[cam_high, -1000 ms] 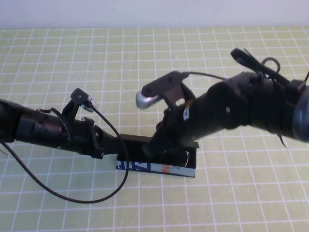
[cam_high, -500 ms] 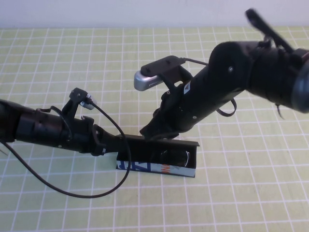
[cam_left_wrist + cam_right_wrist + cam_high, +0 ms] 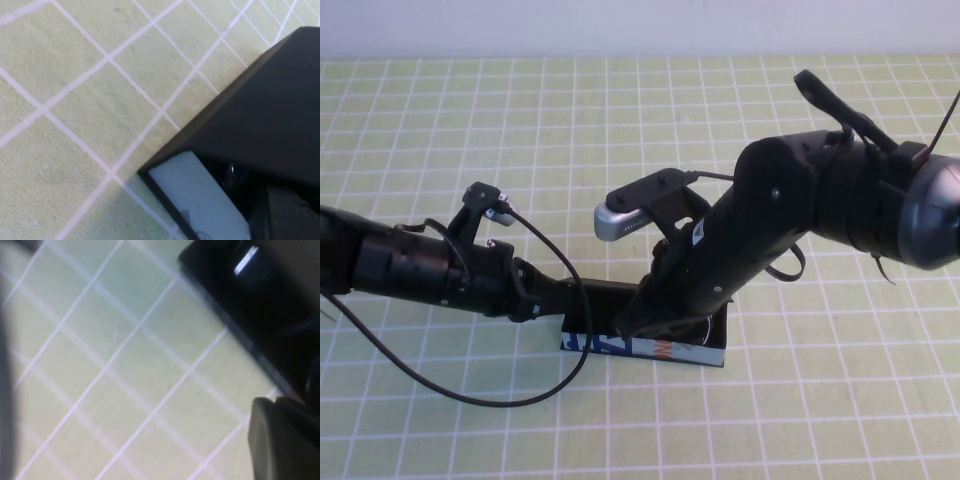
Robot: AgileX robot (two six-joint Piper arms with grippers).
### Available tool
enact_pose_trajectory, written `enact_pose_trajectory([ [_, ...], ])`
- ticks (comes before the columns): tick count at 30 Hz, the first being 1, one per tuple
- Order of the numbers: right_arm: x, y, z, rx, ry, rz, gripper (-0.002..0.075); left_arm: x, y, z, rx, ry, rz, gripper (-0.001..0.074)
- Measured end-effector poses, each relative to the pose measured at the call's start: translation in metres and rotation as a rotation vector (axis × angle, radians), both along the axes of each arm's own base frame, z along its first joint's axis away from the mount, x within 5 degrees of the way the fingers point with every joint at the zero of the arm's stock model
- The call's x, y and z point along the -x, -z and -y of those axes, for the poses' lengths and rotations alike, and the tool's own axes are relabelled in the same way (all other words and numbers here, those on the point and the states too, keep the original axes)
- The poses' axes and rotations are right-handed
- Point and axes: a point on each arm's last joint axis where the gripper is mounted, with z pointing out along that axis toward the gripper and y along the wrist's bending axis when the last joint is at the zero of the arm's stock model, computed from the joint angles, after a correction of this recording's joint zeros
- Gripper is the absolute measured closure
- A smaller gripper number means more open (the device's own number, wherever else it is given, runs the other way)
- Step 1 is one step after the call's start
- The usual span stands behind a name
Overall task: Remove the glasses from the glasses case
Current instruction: Pick up the glasses from the glasses case
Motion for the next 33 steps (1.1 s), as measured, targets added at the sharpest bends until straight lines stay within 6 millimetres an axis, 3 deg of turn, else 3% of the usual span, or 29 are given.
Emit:
enact_pose_trajectory([
  [10, -0.018, -0.004, 0.0, -0.08, 0.086, 0.121, 0.0743, 0.004, 0.002, -0.001, -0.024, 0.049, -0.002, 0.0739],
  [20, -0.042, 0.011, 0.014, -0.091, 0.177, 0.121, 0.0743, 0.005, 0.002, -0.001, -0.027, 0.065, -0.004, 0.0739],
  [28, -0.062, 0.008, 0.01, -0.117, 0.201, 0.146, 0.0743, 0.006, 0.003, -0.001, -0.036, 0.077, -0.004, 0.0739],
  [33, -0.079, 0.024, 0.003, -0.083, 0.193, 0.092, 0.0743, 0.006, 0.003, -0.001, -0.037, 0.079, -0.004, 0.0739],
])
